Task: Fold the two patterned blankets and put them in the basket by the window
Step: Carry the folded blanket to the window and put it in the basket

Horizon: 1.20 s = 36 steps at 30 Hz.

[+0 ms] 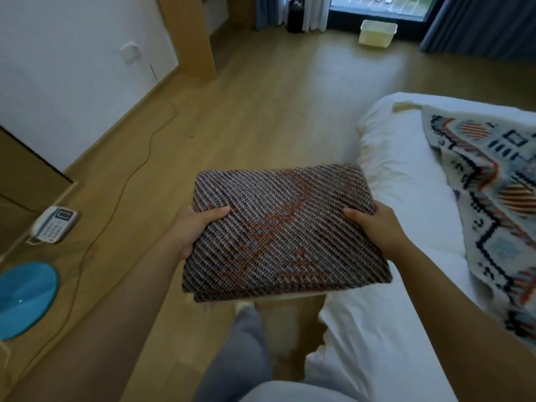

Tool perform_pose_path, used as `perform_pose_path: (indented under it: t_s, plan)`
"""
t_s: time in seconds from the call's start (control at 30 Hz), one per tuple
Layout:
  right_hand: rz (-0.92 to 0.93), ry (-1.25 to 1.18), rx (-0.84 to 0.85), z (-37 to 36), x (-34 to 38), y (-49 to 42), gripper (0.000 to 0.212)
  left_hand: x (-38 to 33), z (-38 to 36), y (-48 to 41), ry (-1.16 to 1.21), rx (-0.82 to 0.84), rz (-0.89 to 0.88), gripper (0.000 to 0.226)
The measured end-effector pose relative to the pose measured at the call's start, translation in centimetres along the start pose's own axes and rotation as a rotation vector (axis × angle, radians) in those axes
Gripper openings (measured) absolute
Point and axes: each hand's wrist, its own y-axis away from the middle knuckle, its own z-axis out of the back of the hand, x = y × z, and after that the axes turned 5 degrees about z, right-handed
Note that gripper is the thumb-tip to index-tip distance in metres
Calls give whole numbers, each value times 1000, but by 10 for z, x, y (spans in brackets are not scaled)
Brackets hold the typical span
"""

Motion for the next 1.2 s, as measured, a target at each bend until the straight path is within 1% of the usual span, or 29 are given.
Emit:
perform_pose_path:
  t_s: [0.13,0.27,0.43,0.6,0.8,0.9,1.07,1.2]
  plan:
    - [-59,-36,-113,-5,16,-70,43,-67,-18,-86,-68,114,-2,29]
    - [-101,-44,-209,-4,33,-128,42,-127,-38,-157,-138,207,17,32]
    - [-151,-45,-315,8,40,-198,45,-182,-81,-244,-220,292,56,30]
    - [-188,-53,-383,36,40,-291,39,-239,-146,-333,-277,370,51,43]
    - [-209,-95,-416,87,52,-418,47,-317,-227,-430,-307,356,19,64]
    - [-214,-98,-408,107,61,-476,52,-350,-258,-472,-290,371,18,65]
    - [-208,-83,-397,137,71,-582,50,-400,-307,-553,-282,370,52,71]
    - [-206,-83,-419,157,82,-674,50,-449,-351,-630,-280,391,41,70]
